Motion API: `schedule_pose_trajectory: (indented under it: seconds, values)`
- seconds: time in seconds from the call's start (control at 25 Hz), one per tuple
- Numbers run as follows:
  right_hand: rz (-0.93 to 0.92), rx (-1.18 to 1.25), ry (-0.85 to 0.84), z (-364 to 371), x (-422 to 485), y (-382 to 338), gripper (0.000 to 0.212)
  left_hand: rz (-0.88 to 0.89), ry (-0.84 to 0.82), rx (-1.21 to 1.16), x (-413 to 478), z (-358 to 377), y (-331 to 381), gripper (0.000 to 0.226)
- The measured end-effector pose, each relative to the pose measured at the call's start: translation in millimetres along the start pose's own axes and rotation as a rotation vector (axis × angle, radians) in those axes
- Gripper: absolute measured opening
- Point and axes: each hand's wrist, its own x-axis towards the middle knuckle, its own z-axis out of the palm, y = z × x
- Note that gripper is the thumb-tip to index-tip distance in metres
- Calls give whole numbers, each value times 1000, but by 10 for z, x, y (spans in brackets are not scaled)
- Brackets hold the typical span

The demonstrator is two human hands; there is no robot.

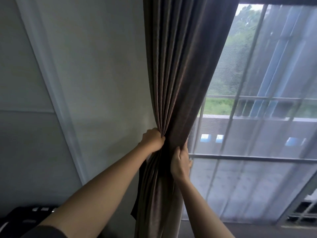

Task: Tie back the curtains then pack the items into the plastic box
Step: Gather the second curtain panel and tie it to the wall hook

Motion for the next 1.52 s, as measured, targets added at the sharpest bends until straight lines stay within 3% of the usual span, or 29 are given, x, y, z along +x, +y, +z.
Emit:
schedule_pose_trajectory:
  seconds: [0.16,0.24,0.4,0.6,0.68,0.8,0.88,0.96,1.0,1.16,1.52]
  values:
    - [33,486,-124,-58,50,-76,36,19,-38,-34,-59,-22,-41,32]
    - [63,597,-217,-79,56,-71,39,27,-73,-55,-66,-48,-64,27]
    - [18,487,-347,-79,139,-158,39,53,-128,-131,-70,-119,-58,19]
    - [84,547,-445,-71,66,-162,41,80,-257,-231,-92,-190,-51,40]
    - [15,635,-406,-50,40,-152,44,97,-272,-224,-94,-187,-47,42]
    - [-40,616,-259,-35,-31,-139,29,74,-235,-208,-98,-148,-7,40]
    - [16,399,-122,-24,-53,-66,27,69,-216,-215,-99,-109,20,36]
    - [104,127,-35,-7,-53,-17,46,65,-199,-213,-103,-90,37,32]
    - [133,130,-41,-2,-48,-22,48,61,-195,-202,-104,-87,44,33]
    - [158,571,-139,-18,-61,-41,39,76,-280,-192,-98,-90,88,38]
    - [22,567,-285,-123,-132,-51,44,79,-456,-313,-186,-131,184,37]
